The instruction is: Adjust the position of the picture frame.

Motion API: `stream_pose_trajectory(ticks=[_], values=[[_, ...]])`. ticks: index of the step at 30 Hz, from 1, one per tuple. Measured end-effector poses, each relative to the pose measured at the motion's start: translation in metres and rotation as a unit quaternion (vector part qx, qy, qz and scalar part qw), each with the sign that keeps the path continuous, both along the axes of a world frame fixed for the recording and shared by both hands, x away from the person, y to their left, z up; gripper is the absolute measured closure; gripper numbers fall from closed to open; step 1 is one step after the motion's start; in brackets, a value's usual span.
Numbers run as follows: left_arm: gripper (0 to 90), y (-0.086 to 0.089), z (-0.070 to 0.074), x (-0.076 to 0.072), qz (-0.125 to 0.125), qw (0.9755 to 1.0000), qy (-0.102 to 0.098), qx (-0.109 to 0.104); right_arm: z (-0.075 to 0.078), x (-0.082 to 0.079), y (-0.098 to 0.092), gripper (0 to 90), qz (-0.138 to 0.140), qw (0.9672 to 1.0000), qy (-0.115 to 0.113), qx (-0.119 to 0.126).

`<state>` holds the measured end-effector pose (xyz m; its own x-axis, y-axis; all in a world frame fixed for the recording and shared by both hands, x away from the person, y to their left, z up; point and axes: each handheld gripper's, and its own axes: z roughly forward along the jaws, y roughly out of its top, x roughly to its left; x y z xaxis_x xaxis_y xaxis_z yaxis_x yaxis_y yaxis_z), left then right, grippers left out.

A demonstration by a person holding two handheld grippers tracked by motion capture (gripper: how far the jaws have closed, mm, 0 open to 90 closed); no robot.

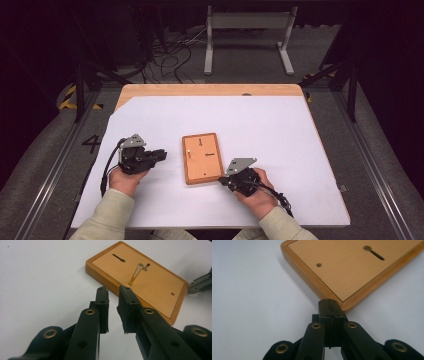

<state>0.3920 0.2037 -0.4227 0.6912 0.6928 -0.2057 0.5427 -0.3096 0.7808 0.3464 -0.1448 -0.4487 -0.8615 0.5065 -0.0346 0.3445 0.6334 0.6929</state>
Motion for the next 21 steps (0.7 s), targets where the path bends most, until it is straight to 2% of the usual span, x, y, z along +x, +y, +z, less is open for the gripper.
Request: stream_pose_trajectory(ticks=[4, 7, 8, 9, 11, 13, 16, 17, 19, 21], values=[[75.1, 0.004, 0.004, 0.012, 0.021, 0.9993, 0.03, -0.012, 0.0, 0.004, -0.004, 90.0, -0.016, 0.9999, -0.003, 0.003], [85.3, 0.003, 0.006, 0.017, 0.018, 0.9994, 0.029, -0.008, 0.002, 0.003, -0.005, 90.0, -0.02, 0.9998, -0.009, 0.002], [85.3, 0.002, 0.008, 0.021, 0.019, 0.9995, 0.024, -0.009, 0.003, 0.003, -0.007, 90.0, -0.021, 0.9997, -0.009, 0.006], [89.3, 0.002, 0.009, 0.024, 0.016, 0.9995, 0.021, -0.015, 0.008, 0.001, -0.011, 90.0, -0.024, 0.9995, -0.014, 0.012], [89.4, -0.001, 0.011, 0.033, 0.01, 0.9995, 0.027, -0.011, 0.01, 0.0, -0.013, 90.0, -0.026, 0.9995, -0.015, 0.013], [89.5, -0.008, 0.012, 0.043, 0.006, 0.9989, 0.043, -0.017, 0.014, -0.002, -0.019, 90.0, -0.028, 0.9993, -0.017, 0.02], [89.6, -0.019, 0.014, 0.059, 0.006, 0.9991, 0.042, -0.007, 0.021, -0.006, -0.029, 90.0, -0.035, 0.9987, -0.022, 0.028], [89.6, -0.022, 0.014, 0.064, 0.007, 0.9993, 0.036, -0.002, 0.023, -0.007, -0.033, 90.0, -0.038, 0.9986, -0.022, 0.031], [89.6, -0.027, 0.015, 0.075, 0.01, 0.9993, 0.036, -0.003, 0.026, -0.01, -0.039, 90.0, -0.043, 0.9981, -0.023, 0.036], [89.4, -0.028, 0.016, 0.078, 0.012, 0.9994, 0.033, -0.002, 0.029, -0.012, -0.045, 90.0, -0.048, 0.9977, -0.025, 0.041]])
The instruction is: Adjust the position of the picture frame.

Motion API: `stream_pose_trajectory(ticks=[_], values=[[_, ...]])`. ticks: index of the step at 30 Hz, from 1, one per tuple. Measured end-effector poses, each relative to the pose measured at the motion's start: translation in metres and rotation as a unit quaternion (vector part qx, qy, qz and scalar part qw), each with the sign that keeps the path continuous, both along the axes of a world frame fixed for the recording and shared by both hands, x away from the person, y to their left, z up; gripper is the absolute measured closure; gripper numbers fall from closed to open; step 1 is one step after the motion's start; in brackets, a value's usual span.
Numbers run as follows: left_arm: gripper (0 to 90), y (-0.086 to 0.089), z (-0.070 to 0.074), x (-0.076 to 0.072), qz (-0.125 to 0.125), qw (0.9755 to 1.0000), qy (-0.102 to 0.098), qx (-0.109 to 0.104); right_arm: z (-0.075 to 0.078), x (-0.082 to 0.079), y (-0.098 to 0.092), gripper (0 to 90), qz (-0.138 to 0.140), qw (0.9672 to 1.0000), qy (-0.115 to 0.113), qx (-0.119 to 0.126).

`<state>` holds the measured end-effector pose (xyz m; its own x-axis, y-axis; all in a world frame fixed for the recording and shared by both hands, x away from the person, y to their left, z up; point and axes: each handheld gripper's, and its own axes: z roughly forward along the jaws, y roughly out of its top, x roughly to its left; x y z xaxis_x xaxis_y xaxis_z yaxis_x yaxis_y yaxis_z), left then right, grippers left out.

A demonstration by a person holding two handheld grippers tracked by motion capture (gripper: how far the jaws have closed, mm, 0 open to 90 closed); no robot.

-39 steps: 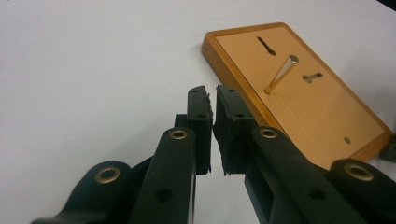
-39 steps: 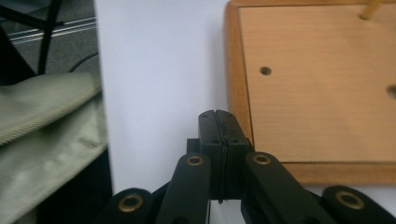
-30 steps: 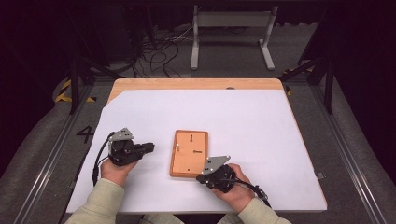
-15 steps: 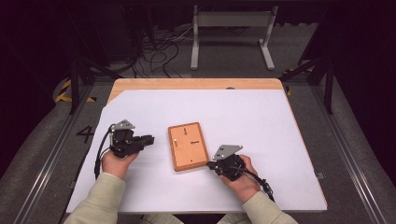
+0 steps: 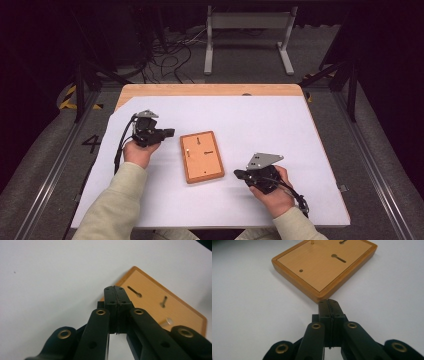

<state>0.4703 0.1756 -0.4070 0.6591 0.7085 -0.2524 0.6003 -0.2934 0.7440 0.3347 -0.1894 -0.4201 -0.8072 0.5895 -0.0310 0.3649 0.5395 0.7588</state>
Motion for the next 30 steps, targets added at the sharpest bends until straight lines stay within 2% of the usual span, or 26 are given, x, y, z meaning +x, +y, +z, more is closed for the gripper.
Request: stream_pose_trajectory(ticks=[1, 3, 7, 8, 11, 13, 15, 19, 23, 26, 28, 30], values=[[89.4, -0.003, 0.001, 0.011, -0.002, 1.0, 0.001, 0.0, 0.001, -0.001, -0.003, 90.0, -0.002, 1.0, -0.001, 0.002], [89.4, -0.006, -0.001, 0.021, -0.01, 0.9999, 0.004, 0.008, 0.003, -0.006, -0.012, 90.0, -0.012, 0.9999, -0.003, 0.006], [89.5, -0.017, -0.005, 0.036, -0.016, 0.9995, 0.016, 0.024, 0.002, -0.012, -0.02, 90.0, -0.022, 0.9997, -0.001, 0.007], [89.5, -0.02, -0.007, 0.039, -0.017, 0.9993, 0.013, 0.031, 0.002, -0.013, -0.021, 90.0, -0.024, 0.9997, 0.0, 0.007], [89.5, -0.027, -0.014, 0.047, -0.023, 0.9989, 0.018, 0.036, 0.002, -0.016, -0.023, 90.0, -0.025, 0.9996, 0.0, 0.008], [89.4, -0.029, -0.022, 0.052, -0.026, 0.9987, 0.03, 0.03, 0.003, -0.02, -0.024, 90.0, -0.027, 0.9996, -0.001, 0.008], [89.4, -0.032, -0.03, 0.057, -0.031, 0.9979, 0.042, 0.037, 0.003, -0.023, -0.026, 90.0, -0.028, 0.9996, -0.001, 0.008], [89.5, -0.034, -0.041, 0.063, -0.043, 0.9964, 0.061, 0.04, 0.003, -0.028, -0.03, 90.0, -0.033, 0.9994, -0.003, 0.01], [89.6, -0.037, -0.047, 0.065, -0.06, 0.9937, 0.086, 0.039, 0.002, -0.03, -0.032, 90.0, -0.037, 0.9993, -0.001, 0.011], [89.8, -0.037, -0.046, 0.065, -0.053, 0.9936, 0.091, 0.039, 0.003, -0.03, -0.033, 90.0, -0.038, 0.9992, -0.001, 0.013], [89.8, -0.038, -0.045, 0.065, -0.062, 0.9917, 0.105, 0.042, 0.003, -0.029, -0.033, 90.0, -0.037, 0.9992, -0.001, 0.015], [89.9, -0.04, -0.044, 0.062, -0.071, 0.9905, 0.105, 0.051, 0.003, -0.029, -0.032, 90.0, -0.035, 0.9993, 0.0, 0.014]])
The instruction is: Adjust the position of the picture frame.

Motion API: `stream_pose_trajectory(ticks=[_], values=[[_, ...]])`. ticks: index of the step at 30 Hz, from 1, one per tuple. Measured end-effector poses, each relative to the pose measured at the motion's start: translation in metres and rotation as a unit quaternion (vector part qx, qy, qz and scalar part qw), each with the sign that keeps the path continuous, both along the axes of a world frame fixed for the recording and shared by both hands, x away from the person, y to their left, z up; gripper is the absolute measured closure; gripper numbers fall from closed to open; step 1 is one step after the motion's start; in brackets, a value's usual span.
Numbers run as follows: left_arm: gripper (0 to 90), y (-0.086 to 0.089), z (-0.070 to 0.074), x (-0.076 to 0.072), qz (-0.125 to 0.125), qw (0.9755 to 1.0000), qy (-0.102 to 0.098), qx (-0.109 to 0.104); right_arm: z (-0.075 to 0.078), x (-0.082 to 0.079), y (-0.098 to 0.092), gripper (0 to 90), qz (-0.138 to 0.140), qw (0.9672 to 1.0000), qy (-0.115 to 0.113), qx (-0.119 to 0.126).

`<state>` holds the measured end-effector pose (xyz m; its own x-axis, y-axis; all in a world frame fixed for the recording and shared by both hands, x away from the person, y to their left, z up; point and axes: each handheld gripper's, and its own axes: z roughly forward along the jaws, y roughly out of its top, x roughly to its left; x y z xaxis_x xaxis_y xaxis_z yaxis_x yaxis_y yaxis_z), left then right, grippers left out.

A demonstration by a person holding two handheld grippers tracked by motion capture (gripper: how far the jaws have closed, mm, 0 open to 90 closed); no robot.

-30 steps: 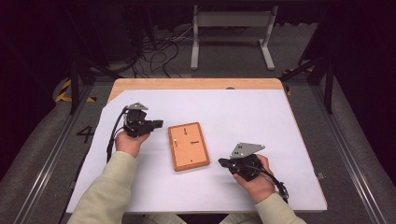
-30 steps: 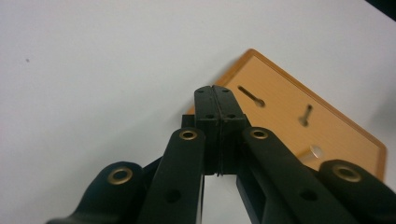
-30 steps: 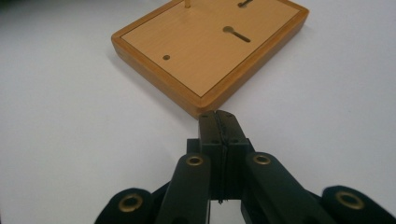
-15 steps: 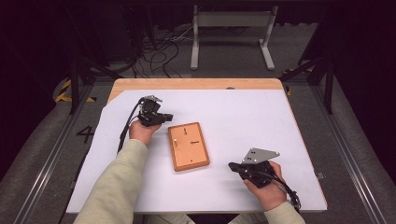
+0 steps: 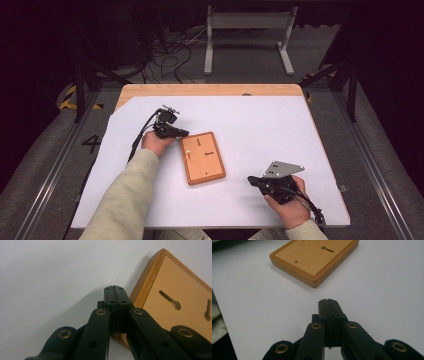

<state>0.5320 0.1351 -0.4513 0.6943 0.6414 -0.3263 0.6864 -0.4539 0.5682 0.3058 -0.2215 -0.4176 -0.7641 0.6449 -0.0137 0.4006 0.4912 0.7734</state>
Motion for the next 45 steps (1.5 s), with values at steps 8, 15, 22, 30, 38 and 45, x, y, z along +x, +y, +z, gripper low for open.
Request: stream_pose_trajectory(ticks=[8, 15, 22, 30, 38, 45], values=[[89.8, -0.006, 0.007, -0.029, -0.041, 0.9979, -0.001, 0.05, 0.004, 0.002, 0.006, 90.0, 0.011, 0.9999, -0.004, 0.002], [89.8, -0.006, 0.007, -0.056, -0.055, 0.9973, 0.008, 0.048, 0.004, 0.004, 0.013, 90.0, 0.023, 0.9997, -0.004, 0.0], [89.8, -0.002, 0.005, -0.077, -0.069, 0.9965, 0.024, 0.04, 0.003, 0.005, 0.026, 90.0, 0.044, 0.999, -0.001, -0.003], [89.7, -0.002, 0.005, -0.095, -0.086, 0.9948, 0.045, 0.032, -0.009, 0.005, 0.051, 90.0, 0.081, 0.9965, 0.015, -0.015], [77.6, 0.018, 0.015, -0.105, -0.042, 0.999, 0.003, -0.018, -0.013, -0.006, 0.07, 90.0, 0.122, 0.9921, 0.028, -0.006], [68.5, 0.025, 0.021, -0.108, -0.019, 0.9985, -0.03, -0.042, -0.024, -0.018, 0.094, 90.0, 0.161, 0.9862, 0.037, -0.014]])
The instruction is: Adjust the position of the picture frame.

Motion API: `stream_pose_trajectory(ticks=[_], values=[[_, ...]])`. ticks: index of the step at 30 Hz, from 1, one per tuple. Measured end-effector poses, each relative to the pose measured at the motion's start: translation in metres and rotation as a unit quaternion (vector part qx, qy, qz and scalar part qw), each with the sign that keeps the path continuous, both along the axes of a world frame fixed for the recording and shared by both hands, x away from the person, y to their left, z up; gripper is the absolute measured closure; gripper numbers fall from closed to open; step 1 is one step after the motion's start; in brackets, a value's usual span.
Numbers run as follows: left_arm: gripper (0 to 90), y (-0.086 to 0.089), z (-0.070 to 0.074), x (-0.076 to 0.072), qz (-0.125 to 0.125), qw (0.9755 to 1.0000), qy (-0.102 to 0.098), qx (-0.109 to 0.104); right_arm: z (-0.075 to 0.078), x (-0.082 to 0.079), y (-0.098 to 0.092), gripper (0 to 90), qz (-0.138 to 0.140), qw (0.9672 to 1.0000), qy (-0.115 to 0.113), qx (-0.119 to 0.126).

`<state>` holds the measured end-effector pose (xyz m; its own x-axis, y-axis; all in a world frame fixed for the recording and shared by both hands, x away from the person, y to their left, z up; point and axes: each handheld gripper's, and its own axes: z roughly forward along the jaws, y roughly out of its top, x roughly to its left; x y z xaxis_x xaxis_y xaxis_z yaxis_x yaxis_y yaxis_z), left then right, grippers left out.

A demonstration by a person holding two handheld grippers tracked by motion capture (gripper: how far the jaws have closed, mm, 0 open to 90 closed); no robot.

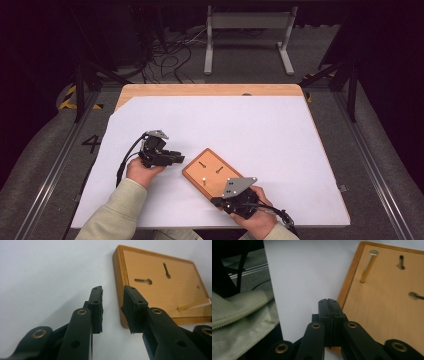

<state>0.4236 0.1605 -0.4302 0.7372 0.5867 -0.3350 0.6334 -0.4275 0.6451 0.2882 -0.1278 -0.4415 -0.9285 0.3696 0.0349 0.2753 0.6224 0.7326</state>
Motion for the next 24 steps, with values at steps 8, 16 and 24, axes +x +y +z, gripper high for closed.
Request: stream_pose_trajectory(ticks=[8, 16, 24], values=[[63.6, 0.004, -0.001, 0.001, 0.008, 0.9998, -0.011, -0.015, -0.006, -0.004, 0.009, 90.0, 0.005, 0.9998, 0.0, -0.02], [61.3, 0.003, -0.001, -0.001, 0.004, 0.9998, -0.006, -0.019, -0.003, 0.006, -0.009, 90.0, -0.038, 0.9984, -0.015, -0.039], [60.4, 0.0, 0.001, -0.005, -0.004, 0.9997, -0.015, -0.022, -0.002, 0.02, -0.033, 90.0, -0.083, 0.9953, -0.02, -0.048]])
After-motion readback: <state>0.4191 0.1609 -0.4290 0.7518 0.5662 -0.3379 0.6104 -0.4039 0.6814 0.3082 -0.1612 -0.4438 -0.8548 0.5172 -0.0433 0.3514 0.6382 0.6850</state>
